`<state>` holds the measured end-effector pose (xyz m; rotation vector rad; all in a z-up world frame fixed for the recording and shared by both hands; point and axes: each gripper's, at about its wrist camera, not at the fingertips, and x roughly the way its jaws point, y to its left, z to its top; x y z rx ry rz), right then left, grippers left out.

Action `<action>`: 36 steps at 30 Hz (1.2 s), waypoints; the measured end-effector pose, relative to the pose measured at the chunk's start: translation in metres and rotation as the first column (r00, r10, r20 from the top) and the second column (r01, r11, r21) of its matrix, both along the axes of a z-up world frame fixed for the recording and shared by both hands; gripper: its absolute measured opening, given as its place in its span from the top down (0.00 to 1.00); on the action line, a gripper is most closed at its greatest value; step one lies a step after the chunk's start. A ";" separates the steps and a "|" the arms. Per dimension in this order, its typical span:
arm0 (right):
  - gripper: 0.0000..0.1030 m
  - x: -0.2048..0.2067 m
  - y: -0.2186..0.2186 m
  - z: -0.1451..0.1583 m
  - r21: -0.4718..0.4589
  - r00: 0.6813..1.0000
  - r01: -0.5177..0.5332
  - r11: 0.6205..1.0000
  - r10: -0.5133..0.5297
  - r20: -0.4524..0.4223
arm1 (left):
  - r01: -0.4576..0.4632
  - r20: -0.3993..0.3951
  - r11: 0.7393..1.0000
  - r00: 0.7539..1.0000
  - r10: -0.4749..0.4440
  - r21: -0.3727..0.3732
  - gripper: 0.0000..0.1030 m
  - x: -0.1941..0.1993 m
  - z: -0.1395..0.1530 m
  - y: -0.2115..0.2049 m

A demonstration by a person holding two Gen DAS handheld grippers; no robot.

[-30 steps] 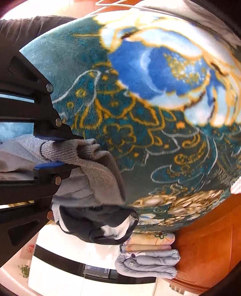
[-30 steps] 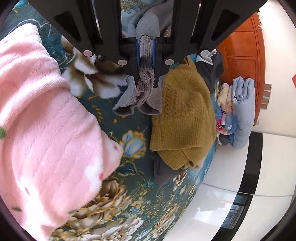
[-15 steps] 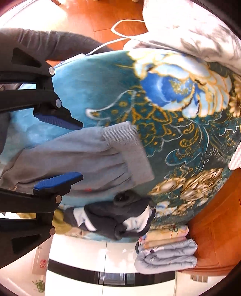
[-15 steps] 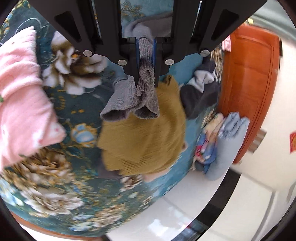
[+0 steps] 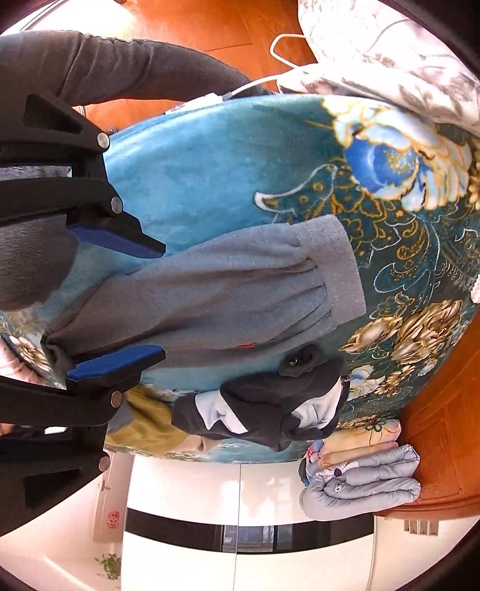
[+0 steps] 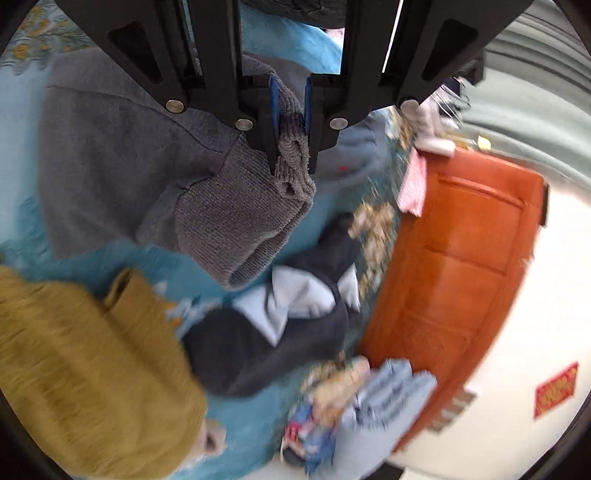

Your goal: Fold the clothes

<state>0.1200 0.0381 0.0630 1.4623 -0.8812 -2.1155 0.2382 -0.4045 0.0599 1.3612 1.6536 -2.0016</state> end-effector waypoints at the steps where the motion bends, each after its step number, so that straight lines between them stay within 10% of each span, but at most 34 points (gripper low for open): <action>1: 0.89 -0.001 -0.012 -0.009 0.013 0.999 -0.026 1.000 0.025 0.020 | 0.001 0.000 1.000 1.000 -0.001 -0.001 0.48 0.002 0.001 0.001; 11: 0.61 0.000 -0.057 -0.040 -0.017 0.972 -0.219 0.976 0.220 0.079 | 0.144 0.001 0.989 0.990 -0.144 -0.023 0.41 -0.034 0.002 0.042; 21: 0.60 0.026 0.093 -0.009 -0.013 0.999 0.032 0.999 -0.032 0.021 | 0.362 0.133 0.932 0.924 -0.358 -0.004 0.35 -0.121 -0.052 0.139; 27: 0.60 0.067 0.171 -0.024 0.029 0.986 0.144 0.989 -0.146 0.085 | 0.335 0.200 0.942 0.923 -0.330 0.008 0.35 -0.132 -0.086 0.159; 30: 0.60 0.071 0.172 -0.029 0.023 0.987 0.134 0.991 -0.136 0.091 | 0.382 0.157 0.924 0.914 -0.375 -0.017 0.44 -0.138 -0.080 0.173; 32: 0.60 0.072 0.170 -0.032 0.015 0.988 0.123 0.992 -0.124 0.091 | 0.421 0.148 0.905 0.900 -0.409 -0.063 0.84 -0.141 -0.075 0.182; 36: 0.60 0.074 0.166 -0.036 0.000 0.991 0.099 0.995 -0.099 0.090 | 0.406 0.054 0.900 0.914 -0.403 -0.160 0.86 -0.133 -0.053 0.183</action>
